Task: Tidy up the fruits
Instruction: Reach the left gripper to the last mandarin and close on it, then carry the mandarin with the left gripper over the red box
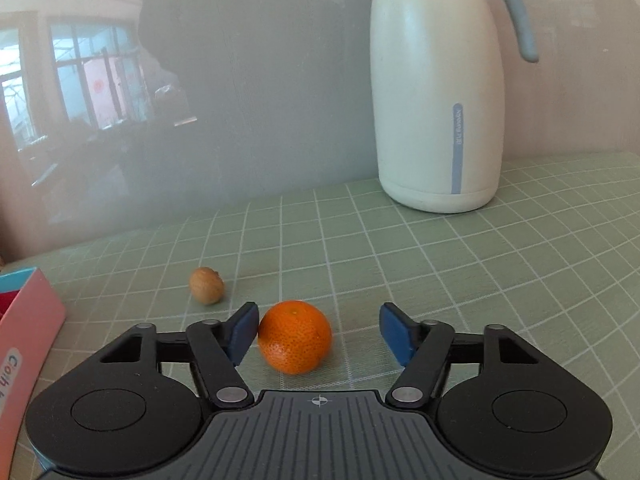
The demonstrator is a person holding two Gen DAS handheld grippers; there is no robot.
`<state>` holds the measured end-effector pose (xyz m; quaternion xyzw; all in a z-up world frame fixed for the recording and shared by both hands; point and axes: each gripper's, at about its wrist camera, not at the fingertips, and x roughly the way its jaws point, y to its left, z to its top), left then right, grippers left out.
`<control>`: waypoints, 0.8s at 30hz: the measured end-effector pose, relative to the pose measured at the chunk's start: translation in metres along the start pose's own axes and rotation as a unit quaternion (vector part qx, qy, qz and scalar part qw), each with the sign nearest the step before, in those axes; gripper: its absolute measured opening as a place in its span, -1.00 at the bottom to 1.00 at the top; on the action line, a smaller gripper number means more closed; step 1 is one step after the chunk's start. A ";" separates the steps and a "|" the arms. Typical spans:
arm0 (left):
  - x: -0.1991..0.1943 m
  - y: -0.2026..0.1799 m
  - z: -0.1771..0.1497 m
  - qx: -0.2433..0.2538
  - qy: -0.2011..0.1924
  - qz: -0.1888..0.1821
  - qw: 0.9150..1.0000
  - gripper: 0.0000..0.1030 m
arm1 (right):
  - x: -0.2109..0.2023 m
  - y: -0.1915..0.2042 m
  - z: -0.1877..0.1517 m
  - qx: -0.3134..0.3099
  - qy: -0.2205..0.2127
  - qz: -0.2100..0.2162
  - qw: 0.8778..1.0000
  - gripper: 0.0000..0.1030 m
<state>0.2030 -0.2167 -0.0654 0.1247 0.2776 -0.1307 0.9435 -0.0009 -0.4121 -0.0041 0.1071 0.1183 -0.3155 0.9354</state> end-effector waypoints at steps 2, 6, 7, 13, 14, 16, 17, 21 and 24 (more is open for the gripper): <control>0.004 0.001 -0.002 -0.004 0.006 -0.002 1.000 0.25 | 0.001 0.000 0.000 -0.002 0.000 0.000 1.000 0.95; 0.006 0.004 -0.001 -0.013 0.015 -0.021 1.000 -0.16 | 0.003 -0.001 0.002 0.001 -0.004 -0.003 1.000 0.95; 0.006 0.003 -0.001 -0.009 0.015 -0.026 1.000 -0.24 | 0.003 -0.002 0.002 0.002 -0.004 -0.005 1.000 0.95; -0.001 -0.004 -0.003 0.003 0.001 -0.008 1.000 -0.24 | 0.004 0.000 0.001 0.003 -0.001 -0.008 1.000 0.95; -0.003 -0.003 -0.002 0.003 -0.004 -0.002 1.000 -0.24 | 0.004 0.001 0.001 0.001 -0.001 -0.007 1.000 0.95; -0.007 -0.001 -0.002 0.004 -0.012 0.005 1.000 -0.24 | 0.003 0.003 0.001 -0.001 -0.001 -0.006 1.000 0.95; -0.010 0.000 -0.002 0.005 -0.016 0.009 1.000 -0.24 | 0.003 0.003 0.000 -0.001 0.000 -0.004 1.000 0.95; -0.022 0.013 0.001 0.000 -0.030 0.024 0.999 -0.24 | 0.004 0.007 0.001 0.000 0.002 0.001 1.000 0.95; -0.034 0.027 0.002 -0.006 -0.044 0.041 0.998 -0.24 | 0.003 0.012 0.000 -0.004 0.003 0.006 1.000 0.95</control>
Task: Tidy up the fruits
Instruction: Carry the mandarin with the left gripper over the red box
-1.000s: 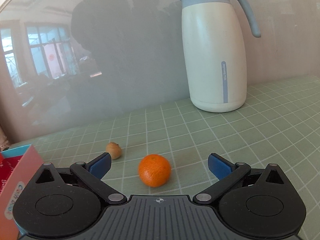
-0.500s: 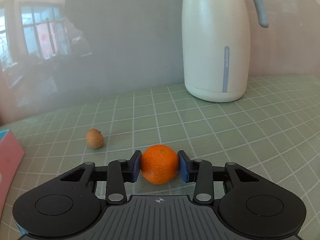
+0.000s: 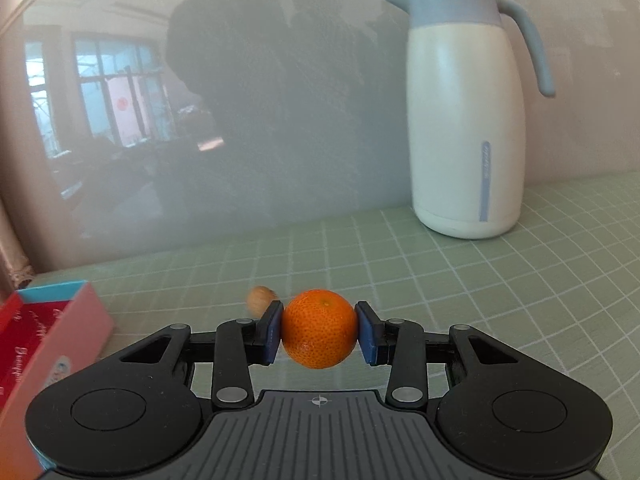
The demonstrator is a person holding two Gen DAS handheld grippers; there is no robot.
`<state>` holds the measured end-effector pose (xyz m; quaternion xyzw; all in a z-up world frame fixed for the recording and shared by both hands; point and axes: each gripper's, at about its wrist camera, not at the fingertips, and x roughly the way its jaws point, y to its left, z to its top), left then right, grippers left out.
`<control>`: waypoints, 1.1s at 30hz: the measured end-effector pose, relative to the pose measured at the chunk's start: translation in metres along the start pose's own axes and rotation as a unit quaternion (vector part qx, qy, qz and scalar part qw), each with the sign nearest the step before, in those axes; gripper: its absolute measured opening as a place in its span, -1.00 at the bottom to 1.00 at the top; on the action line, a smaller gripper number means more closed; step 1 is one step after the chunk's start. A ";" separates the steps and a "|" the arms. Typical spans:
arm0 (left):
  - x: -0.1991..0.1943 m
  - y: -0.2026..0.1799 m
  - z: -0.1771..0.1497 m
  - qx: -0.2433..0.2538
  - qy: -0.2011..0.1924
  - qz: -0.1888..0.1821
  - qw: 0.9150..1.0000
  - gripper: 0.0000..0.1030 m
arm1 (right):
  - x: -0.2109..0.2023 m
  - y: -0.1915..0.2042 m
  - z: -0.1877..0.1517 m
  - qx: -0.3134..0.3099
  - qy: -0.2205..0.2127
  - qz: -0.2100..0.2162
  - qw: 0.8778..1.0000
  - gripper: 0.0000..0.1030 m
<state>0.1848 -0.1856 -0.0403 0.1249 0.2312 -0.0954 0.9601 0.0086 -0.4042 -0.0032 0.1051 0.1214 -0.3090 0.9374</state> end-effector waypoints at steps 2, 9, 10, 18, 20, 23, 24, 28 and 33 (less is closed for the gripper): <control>-0.007 0.013 0.000 -0.003 -0.009 0.014 1.000 -0.24 | 0.000 0.004 -0.001 -0.002 0.001 0.005 1.000 0.95; -0.027 0.064 -0.004 -0.018 -0.026 0.069 0.997 -0.24 | -0.001 0.030 -0.003 -0.014 0.012 0.038 0.999 0.95; -0.029 0.071 -0.004 -0.023 -0.025 0.075 0.997 -0.24 | -0.001 0.036 -0.003 -0.017 0.013 0.045 0.999 0.95; -0.043 0.133 -0.016 -0.069 -0.013 0.121 0.990 -0.24 | -0.008 0.086 -0.009 -0.049 0.026 0.112 0.992 0.95; -0.048 0.150 -0.022 -0.077 -0.008 0.131 0.988 -0.24 | -0.011 0.100 -0.012 -0.059 0.031 0.132 0.989 0.95; -0.052 0.173 -0.032 -0.090 -0.003 0.149 0.985 -0.24 | -0.017 0.122 -0.017 -0.076 0.036 0.166 0.982 0.95; -0.053 0.182 -0.035 -0.097 0.001 0.154 0.983 -0.24 | -0.020 0.131 -0.018 -0.084 0.037 0.179 0.980 0.95; -0.054 0.211 -0.043 -0.115 0.004 0.175 0.978 -0.24 | -0.031 0.163 -0.025 -0.107 0.039 0.218 0.969 0.95; -0.048 0.246 -0.051 -0.138 0.014 0.188 0.972 -0.24 | -0.046 0.195 -0.034 -0.125 0.044 0.255 0.958 0.95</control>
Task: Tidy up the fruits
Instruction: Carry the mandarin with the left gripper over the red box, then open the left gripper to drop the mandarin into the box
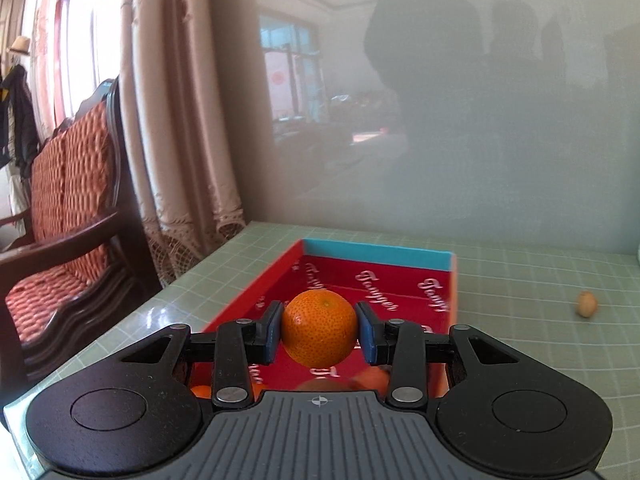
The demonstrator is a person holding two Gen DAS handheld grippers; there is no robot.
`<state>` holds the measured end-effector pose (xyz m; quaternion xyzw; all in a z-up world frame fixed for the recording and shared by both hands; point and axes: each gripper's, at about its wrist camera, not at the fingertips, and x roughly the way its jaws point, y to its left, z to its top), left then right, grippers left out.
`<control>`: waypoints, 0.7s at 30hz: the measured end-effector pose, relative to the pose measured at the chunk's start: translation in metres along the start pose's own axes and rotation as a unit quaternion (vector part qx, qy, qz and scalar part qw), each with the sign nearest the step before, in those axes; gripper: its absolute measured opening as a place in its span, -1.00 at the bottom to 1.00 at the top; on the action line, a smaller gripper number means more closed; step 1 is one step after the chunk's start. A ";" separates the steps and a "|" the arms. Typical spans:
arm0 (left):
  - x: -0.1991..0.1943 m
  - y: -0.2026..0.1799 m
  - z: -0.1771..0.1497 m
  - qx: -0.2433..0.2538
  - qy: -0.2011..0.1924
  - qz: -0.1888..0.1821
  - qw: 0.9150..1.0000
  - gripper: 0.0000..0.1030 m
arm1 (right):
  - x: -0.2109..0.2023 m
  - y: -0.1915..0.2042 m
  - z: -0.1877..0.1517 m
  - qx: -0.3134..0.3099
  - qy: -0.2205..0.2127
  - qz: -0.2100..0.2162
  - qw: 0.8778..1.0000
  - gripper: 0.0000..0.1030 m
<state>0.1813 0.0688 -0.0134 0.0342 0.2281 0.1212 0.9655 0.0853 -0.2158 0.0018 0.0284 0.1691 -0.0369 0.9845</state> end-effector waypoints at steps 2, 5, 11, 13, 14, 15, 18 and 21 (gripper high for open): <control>0.011 0.009 0.001 -0.009 0.010 0.003 1.000 -0.24 | 0.004 0.012 0.000 -0.006 0.002 0.015 1.000 0.95; 0.024 0.020 0.001 -0.021 0.025 0.004 0.999 -0.24 | 0.006 0.029 0.000 -0.017 0.004 0.033 0.999 0.95; 0.038 0.029 -0.009 -0.041 0.054 0.001 0.998 -0.24 | 0.004 0.053 -0.003 -0.040 0.006 0.052 0.998 0.95; 0.042 0.029 -0.011 -0.047 0.063 -0.002 0.997 -0.24 | 0.004 0.053 -0.003 -0.041 0.007 0.057 0.998 0.94; 0.044 0.030 -0.011 -0.048 0.065 -0.002 0.997 -0.24 | 0.005 0.053 -0.003 -0.042 0.008 0.059 0.997 0.95; 0.044 0.029 -0.012 -0.048 0.066 -0.001 0.997 -0.24 | 0.006 0.054 -0.003 -0.042 0.008 0.059 0.997 0.95; 0.048 0.029 -0.013 -0.051 0.071 -0.001 0.996 -0.24 | 0.006 0.054 -0.003 -0.043 0.008 0.060 0.997 0.95; 0.050 0.029 -0.015 -0.049 0.075 0.002 0.996 -0.24 | 0.005 0.054 -0.004 -0.043 0.007 0.063 0.997 0.95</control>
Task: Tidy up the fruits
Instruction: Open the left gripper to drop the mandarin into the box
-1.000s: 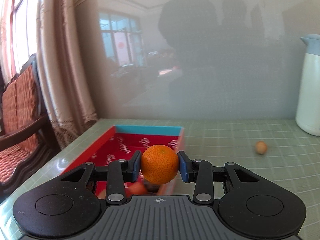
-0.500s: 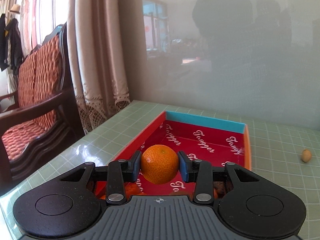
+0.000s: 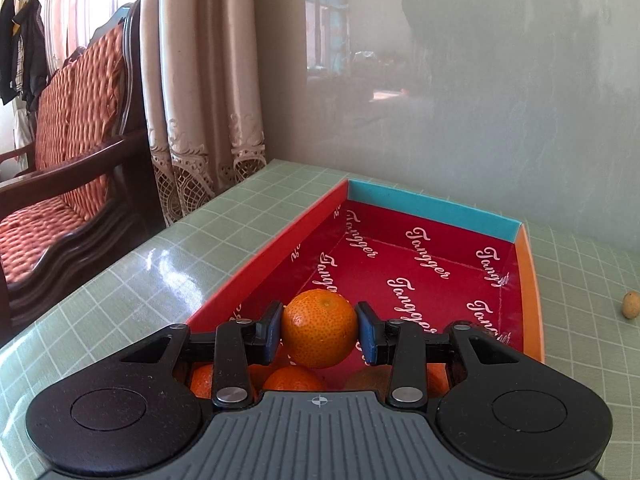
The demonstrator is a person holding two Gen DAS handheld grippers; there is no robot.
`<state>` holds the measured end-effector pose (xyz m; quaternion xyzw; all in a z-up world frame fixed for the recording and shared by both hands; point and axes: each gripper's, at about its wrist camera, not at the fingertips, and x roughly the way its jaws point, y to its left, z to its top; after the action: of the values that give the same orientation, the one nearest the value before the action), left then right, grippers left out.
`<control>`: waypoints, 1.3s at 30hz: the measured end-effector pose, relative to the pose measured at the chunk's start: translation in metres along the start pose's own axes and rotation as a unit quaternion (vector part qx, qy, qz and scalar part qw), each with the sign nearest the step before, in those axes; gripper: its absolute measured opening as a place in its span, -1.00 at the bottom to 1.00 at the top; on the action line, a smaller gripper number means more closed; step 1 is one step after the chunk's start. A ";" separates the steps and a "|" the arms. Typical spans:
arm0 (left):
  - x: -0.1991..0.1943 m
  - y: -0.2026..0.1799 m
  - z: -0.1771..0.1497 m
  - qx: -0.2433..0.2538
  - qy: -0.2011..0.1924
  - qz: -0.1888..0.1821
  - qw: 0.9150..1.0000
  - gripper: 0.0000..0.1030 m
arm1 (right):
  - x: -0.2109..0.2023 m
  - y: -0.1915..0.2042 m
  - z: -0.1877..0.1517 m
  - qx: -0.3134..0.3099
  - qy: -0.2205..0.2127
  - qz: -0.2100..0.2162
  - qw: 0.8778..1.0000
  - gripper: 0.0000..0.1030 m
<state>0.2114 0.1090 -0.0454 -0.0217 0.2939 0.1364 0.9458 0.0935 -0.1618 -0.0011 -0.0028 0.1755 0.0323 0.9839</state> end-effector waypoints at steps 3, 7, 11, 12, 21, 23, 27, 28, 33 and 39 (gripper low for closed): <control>0.000 0.000 0.000 0.003 -0.002 0.004 1.000 -0.24 | 0.000 0.000 -0.001 -0.001 0.001 0.001 1.000 0.95; -0.002 -0.003 0.000 0.010 -0.003 0.009 1.000 -0.20 | 0.001 0.000 0.000 -0.002 0.001 0.002 1.000 0.95; -0.010 -0.004 0.001 0.011 -0.020 0.026 0.999 0.49 | 0.000 0.001 -0.001 -0.004 0.001 0.003 1.000 0.95; -0.012 -0.005 0.001 0.015 -0.024 0.025 0.999 0.52 | 0.000 0.000 -0.001 -0.003 0.001 0.003 1.000 0.95; -0.043 0.002 0.004 0.008 -0.031 0.014 0.999 0.64 | 0.002 -0.002 -0.002 0.004 0.007 0.004 1.000 0.95; -0.050 0.006 0.003 0.006 -0.034 0.015 0.999 0.66 | 0.003 -0.001 -0.001 0.004 0.008 0.005 1.000 0.95; -0.065 0.018 -0.001 -0.003 -0.038 0.020 0.999 0.68 | 0.004 0.002 -0.001 0.003 0.010 0.012 1.000 0.94; -0.068 0.021 -0.003 -0.005 -0.038 0.021 0.999 0.68 | 0.004 0.003 0.000 0.003 0.010 0.013 1.000 0.94; -0.085 0.041 -0.013 -0.011 -0.041 0.032 0.999 0.69 | 0.003 0.010 0.002 0.003 0.006 0.018 1.000 0.94; -0.110 0.063 -0.027 -0.016 -0.048 0.041 0.998 0.70 | 0.003 0.013 0.002 0.003 0.007 0.018 1.000 0.95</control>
<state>0.0929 0.1397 -0.0035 -0.0187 0.2465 0.1807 0.9520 0.0962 -0.1484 0.0002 0.0032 0.1822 0.0495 0.9820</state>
